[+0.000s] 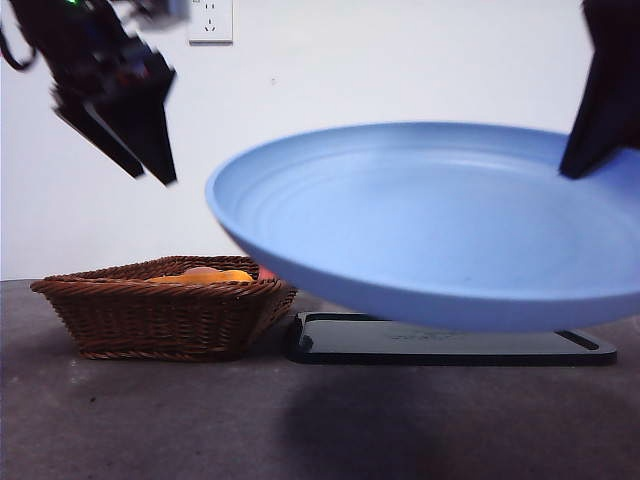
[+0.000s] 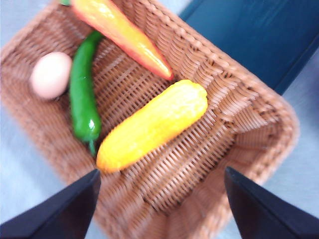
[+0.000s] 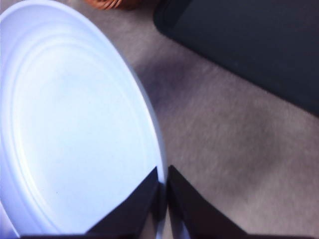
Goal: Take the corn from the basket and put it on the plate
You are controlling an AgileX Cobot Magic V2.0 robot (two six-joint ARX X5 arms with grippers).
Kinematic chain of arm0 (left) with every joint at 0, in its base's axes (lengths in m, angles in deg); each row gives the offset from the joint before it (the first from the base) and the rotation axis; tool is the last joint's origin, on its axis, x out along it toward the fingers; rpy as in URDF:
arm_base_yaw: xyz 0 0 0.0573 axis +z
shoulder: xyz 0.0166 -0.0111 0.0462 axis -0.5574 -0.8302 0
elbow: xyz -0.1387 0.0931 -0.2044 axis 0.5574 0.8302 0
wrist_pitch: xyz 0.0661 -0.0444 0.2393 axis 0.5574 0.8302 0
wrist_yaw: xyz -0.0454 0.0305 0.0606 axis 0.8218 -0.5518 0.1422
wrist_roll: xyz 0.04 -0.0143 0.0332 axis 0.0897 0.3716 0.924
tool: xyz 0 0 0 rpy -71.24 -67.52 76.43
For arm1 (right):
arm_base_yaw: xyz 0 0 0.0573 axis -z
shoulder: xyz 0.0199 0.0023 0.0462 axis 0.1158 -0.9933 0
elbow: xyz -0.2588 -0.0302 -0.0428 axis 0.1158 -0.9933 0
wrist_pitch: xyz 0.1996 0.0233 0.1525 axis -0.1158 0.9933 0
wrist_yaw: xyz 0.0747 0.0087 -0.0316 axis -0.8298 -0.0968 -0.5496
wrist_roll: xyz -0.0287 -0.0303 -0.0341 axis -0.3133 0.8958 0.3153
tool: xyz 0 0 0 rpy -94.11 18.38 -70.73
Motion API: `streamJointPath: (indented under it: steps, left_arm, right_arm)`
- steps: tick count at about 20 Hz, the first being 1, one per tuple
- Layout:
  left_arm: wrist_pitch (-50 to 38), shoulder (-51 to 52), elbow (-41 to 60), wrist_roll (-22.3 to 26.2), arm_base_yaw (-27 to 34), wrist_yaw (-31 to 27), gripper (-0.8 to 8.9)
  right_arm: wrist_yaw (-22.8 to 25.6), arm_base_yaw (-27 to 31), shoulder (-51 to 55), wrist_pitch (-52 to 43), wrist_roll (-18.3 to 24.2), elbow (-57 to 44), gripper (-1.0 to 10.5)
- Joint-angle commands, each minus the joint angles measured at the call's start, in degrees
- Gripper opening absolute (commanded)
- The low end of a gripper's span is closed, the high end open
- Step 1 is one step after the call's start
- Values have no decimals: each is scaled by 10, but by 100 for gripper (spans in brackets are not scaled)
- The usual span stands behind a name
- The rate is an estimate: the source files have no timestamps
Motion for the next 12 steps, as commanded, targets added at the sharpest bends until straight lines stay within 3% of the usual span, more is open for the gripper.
streamJointPath:
  steps: [1,4,12]
  left_arm:
    - [-8,-49,-28,66,-10,-14,404]
    - [-44,-92,-30,106,-16,-34,405]
    - [-97,-167,-31,142,-18,-34,406]
  right_arm:
    - [-4,-2,27,15,4,6,3]
    - [-4,-2,66,39,4,6,3]
    - [-4,-2,132,66,-7,6,3]
